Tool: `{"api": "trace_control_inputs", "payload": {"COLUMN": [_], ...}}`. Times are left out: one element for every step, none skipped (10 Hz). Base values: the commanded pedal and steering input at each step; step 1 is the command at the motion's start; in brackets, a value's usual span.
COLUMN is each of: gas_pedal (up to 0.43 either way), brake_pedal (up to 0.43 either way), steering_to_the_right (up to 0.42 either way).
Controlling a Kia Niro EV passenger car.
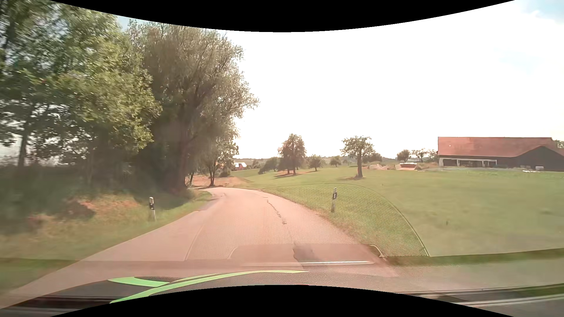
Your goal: Follow the waypoints while adhering to traffic rules and regulations
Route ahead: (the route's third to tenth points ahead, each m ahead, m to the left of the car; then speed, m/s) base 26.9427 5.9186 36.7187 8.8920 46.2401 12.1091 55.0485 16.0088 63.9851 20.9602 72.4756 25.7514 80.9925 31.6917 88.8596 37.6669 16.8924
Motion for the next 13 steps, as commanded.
{"api": "trace_control_inputs", "payload": {"gas_pedal": [0.0, 0.0, 0.0, 0.0, 0.0, 0.0, 0.0, 0.0, 0.0, 0.0, 0.0, 0.0, 0.0], "brake_pedal": [0.146, 0.14, 0.128, 0.116, 0.085, 0.037, 0.0, 0.0, 0.0, 0.0, 0.0, 0.0, 0.0], "steering_to_the_right": [-0.033, -0.038, -0.042, -0.044, -0.046, -0.048, -0.049, -0.05, -0.054, -0.055, -0.055, -0.055, -0.053]}}
